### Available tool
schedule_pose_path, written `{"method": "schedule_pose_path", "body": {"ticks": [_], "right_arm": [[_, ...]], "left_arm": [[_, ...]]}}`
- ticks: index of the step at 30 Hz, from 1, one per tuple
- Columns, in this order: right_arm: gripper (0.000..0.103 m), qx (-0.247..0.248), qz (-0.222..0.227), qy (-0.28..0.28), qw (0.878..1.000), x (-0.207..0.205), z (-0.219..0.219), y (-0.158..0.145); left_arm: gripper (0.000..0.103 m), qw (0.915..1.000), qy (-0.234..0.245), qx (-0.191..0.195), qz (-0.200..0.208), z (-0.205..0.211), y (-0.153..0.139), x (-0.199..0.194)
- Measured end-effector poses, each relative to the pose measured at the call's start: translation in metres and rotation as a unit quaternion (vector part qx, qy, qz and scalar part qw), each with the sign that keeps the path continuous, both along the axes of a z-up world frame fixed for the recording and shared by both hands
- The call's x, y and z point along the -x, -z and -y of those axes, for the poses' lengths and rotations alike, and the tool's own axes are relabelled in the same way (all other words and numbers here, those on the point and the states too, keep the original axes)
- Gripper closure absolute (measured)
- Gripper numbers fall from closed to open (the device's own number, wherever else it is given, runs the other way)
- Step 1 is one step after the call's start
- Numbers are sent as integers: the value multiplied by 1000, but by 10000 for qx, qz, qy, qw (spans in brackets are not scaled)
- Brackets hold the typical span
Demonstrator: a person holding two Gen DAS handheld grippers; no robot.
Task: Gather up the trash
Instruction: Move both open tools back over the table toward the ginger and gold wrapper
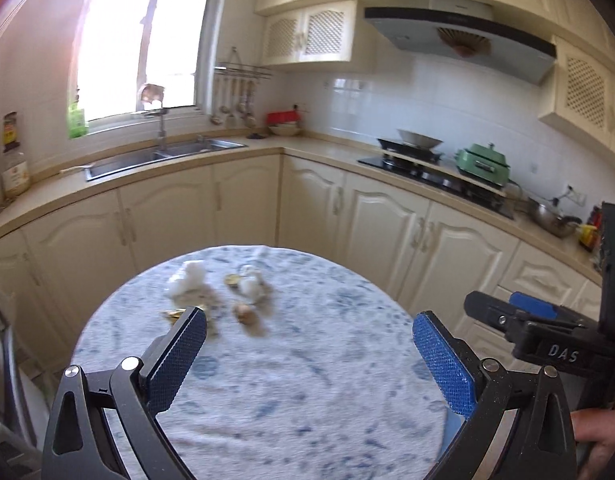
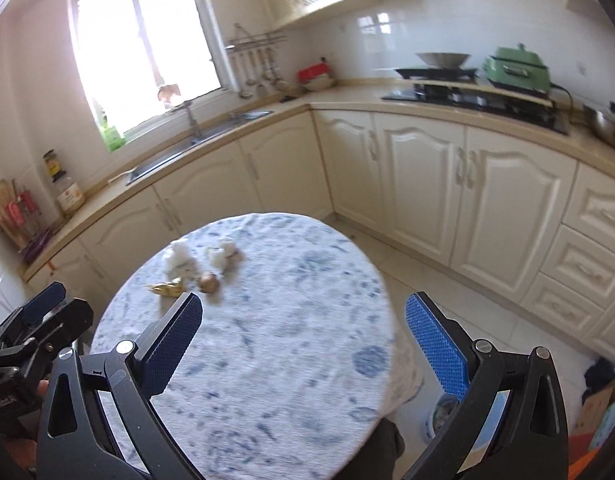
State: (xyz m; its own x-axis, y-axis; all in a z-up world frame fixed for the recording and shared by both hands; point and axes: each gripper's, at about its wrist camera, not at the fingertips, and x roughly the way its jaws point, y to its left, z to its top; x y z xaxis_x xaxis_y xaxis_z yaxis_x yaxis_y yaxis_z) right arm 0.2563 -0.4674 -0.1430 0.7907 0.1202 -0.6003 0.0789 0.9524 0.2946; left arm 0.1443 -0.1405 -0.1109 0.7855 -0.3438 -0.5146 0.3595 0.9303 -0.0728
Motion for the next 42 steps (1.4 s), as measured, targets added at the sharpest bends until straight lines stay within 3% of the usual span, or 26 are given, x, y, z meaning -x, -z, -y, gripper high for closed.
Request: {"method": "schedule_pose_path", "body": {"ticks": [11,18,24,33,37,39,41,42], "right_arm": [[0,253,246,-891,9954,-19,-84,-21],[0,424,182,-1170,9921,-45,-112,-13],[0,513,-221,-1364,9891,-93,-134,21],[2,473,-1079,-1513,9814,-183,-154,102],[13,518,-1344,-1631,9760,-215,-168,134],[24,546,-1414,-1682,9740,-226,-174,146],[45,613,-1448,-1711,9726,-232,-177,153],[49,660,-1467,-1750,9713,-234,-178,156]], "left_arm": [[1,9965,-831,-5,57,-60,-13,21],[1,9944,-1049,-56,-84,-72,-6,-5],[1,9926,-1066,-255,-528,-74,19,-73],[1,9842,-1170,-432,-1257,-77,70,-192],[1,9806,-1213,-556,-1437,-78,86,-231],[1,9801,-1169,-602,-1489,-77,91,-249],[1,9796,-1126,-659,-1525,-75,96,-265],[1,9796,-1092,-670,-1545,-74,98,-274]]}}
